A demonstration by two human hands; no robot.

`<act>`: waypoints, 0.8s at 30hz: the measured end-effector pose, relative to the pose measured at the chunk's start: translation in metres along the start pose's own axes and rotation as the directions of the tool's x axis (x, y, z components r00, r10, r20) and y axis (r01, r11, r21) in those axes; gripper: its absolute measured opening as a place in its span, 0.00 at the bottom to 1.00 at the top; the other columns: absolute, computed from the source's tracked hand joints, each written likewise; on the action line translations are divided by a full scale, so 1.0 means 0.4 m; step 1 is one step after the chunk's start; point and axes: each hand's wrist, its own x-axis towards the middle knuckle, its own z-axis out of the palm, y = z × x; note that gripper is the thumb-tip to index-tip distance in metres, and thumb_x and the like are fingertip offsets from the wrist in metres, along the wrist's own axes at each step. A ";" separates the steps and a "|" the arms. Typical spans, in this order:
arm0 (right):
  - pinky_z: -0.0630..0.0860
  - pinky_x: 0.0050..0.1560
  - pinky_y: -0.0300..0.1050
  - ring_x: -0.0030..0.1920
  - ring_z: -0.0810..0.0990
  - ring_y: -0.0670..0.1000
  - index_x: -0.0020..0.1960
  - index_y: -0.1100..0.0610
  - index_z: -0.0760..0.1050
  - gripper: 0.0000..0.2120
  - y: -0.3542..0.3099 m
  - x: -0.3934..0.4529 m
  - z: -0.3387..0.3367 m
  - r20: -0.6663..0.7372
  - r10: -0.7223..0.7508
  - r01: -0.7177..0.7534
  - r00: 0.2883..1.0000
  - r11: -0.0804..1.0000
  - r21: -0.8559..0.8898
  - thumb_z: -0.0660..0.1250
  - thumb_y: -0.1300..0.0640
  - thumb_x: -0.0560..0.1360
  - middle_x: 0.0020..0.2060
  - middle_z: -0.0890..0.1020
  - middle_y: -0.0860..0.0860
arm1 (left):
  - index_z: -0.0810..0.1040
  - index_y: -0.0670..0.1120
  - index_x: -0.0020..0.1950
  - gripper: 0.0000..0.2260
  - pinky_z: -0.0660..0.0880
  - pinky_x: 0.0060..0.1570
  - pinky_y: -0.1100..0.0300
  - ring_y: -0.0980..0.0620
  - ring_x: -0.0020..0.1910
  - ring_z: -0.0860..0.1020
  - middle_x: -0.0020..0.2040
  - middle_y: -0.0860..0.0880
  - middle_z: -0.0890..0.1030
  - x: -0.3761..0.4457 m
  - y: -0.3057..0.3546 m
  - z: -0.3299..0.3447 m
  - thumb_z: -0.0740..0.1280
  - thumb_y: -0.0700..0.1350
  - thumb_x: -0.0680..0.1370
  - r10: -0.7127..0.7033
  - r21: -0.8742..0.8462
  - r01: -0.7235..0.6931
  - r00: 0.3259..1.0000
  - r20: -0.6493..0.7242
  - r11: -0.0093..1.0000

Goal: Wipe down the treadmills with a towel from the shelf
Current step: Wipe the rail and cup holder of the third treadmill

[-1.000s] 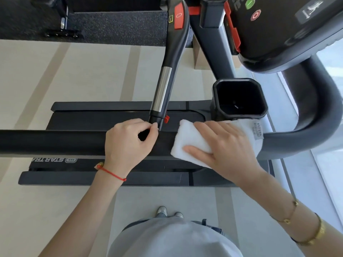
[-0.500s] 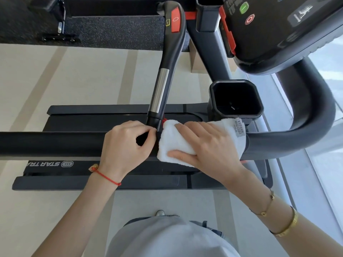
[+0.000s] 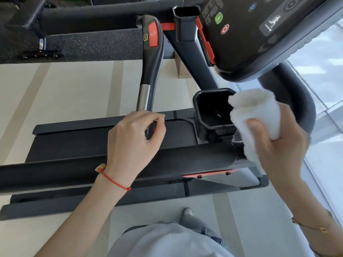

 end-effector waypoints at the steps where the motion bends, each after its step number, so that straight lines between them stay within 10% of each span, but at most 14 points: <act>1: 0.64 0.37 0.23 0.36 0.70 0.41 0.50 0.44 0.69 0.09 0.008 0.027 -0.018 -0.053 0.050 -0.050 0.997 0.999 -0.007 0.63 0.42 0.75 0.34 0.74 0.41 | 0.85 0.47 0.54 0.10 0.77 0.41 0.64 0.57 0.44 0.80 0.50 0.54 0.85 0.024 0.014 0.015 0.65 0.47 0.80 -0.004 -0.030 0.005 1.000 0.021 1.000; 5: 0.60 0.35 0.42 0.35 0.67 0.48 0.47 0.45 0.65 0.10 0.047 0.121 -0.049 -0.068 0.089 -0.096 0.994 0.990 -0.102 0.60 0.40 0.77 0.33 0.72 0.47 | 0.79 0.48 0.66 0.15 0.77 0.57 0.59 0.54 0.57 0.79 0.60 0.53 0.81 0.101 0.053 0.093 0.63 0.50 0.81 -0.039 -0.056 0.048 0.988 0.151 0.997; 12: 0.67 0.37 0.51 0.38 0.69 0.56 0.51 0.50 0.65 0.18 0.114 0.173 0.023 0.410 0.101 0.009 0.906 0.966 -0.258 0.55 0.35 0.78 0.31 0.71 0.46 | 0.72 0.47 0.73 0.22 0.73 0.66 0.53 0.52 0.65 0.76 0.67 0.50 0.78 0.147 0.078 0.212 0.60 0.55 0.82 -0.231 -0.027 0.254 0.915 0.332 0.967; 24: 0.57 0.27 0.37 0.31 0.73 0.42 0.44 0.50 0.57 0.17 0.156 0.201 0.033 0.730 0.123 0.089 0.673 0.966 -0.244 0.53 0.36 0.76 0.31 0.74 0.45 | 0.81 0.49 0.61 0.15 0.71 0.51 0.77 0.63 0.51 0.79 0.50 0.57 0.83 0.126 0.084 0.253 0.61 0.53 0.80 -0.249 -0.145 0.302 0.920 0.303 0.942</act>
